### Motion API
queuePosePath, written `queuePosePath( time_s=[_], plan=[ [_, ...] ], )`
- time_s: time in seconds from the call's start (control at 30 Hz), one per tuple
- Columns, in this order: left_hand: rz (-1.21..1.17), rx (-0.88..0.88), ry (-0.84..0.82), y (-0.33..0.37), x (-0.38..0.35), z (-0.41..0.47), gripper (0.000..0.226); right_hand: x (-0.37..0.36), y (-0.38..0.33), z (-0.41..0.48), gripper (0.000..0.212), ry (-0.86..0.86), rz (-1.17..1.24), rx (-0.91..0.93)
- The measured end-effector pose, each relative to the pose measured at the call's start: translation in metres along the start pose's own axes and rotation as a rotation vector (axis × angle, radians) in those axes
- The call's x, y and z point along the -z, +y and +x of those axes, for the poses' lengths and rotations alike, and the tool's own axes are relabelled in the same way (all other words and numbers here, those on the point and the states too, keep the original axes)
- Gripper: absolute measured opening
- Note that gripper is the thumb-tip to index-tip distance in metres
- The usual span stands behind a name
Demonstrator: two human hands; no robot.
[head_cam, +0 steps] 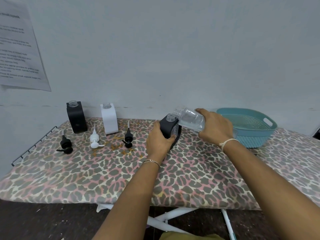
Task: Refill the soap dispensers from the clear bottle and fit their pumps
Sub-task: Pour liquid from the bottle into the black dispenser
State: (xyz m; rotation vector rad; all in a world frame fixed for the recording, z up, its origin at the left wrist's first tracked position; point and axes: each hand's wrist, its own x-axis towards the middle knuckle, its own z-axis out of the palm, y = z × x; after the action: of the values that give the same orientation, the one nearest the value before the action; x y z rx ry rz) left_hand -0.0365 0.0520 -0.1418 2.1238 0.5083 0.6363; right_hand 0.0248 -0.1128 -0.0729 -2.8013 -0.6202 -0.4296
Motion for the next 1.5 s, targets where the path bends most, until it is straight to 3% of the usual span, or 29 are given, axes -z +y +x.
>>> queuePosePath(
  time_s=[1.5],
  plan=[
    [-0.011,-0.011,0.010,-0.002,-0.001,0.001,0.052,0.008,0.000,0.014,0.071,-0.038,-0.062,0.044]
  ],
)
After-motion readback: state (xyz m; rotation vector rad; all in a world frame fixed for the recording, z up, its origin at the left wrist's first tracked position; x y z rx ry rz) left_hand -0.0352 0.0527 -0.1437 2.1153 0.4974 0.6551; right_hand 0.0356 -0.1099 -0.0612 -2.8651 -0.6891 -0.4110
